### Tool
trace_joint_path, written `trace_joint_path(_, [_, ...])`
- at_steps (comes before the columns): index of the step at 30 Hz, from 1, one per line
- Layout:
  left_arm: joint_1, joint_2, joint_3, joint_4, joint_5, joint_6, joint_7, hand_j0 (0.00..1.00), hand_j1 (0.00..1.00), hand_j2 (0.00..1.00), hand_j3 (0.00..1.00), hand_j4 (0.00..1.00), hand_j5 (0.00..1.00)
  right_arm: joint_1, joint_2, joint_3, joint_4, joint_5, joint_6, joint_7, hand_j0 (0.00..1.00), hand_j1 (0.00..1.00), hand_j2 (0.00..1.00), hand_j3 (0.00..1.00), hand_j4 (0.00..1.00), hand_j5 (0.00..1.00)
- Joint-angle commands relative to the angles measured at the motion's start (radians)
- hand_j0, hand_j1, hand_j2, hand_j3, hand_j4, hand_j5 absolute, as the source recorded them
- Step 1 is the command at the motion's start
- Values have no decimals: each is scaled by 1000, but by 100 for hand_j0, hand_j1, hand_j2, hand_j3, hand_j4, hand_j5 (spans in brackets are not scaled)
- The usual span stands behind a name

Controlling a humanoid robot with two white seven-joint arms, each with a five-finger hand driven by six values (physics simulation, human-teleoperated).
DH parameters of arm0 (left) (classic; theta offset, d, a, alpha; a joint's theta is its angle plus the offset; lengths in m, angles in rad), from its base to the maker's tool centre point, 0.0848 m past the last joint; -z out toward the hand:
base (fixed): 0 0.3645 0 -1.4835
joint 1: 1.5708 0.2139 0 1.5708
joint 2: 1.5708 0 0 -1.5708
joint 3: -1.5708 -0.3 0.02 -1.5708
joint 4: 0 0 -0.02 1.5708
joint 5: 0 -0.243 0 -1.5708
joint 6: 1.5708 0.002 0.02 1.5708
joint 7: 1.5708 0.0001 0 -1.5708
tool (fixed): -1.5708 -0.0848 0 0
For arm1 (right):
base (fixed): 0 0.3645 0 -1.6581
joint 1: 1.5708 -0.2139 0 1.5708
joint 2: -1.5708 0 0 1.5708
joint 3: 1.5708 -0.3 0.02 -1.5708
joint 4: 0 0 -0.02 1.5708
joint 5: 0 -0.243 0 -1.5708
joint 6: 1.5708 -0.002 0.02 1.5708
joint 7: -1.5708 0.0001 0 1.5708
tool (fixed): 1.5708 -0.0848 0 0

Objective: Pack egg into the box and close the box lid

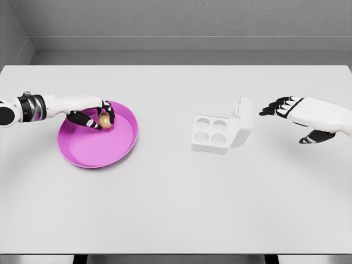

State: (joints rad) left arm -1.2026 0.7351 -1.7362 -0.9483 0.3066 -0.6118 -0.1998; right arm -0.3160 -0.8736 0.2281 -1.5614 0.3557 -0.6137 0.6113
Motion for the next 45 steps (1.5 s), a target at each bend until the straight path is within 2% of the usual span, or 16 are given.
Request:
trace_joint_path(1, [0,1,7,-4,6,1,0,45,45,45,45,45,45,0,-1,0,0,-6,3,0,100,100,100,100,100,100])
trace_joint_path(17, [-3,-3,93,-26,8,1,-1,44,44,44,44,44,44,0,-1,0,0,-4,3,0,100,100,100,100,100,100])
trace_joint_path(29, [-2,-97,116,-21,19,1,-1,44,44,44,44,44,44,0,-1,0,0,-4,3,0,100,100,100,100,100,100])
trace_joint_path(45, [-3,-168,124,-17,22,1,-1,43,43,43,43,43,43,0,-1,0,0,-4,3,0,100,100,100,100,100,100])
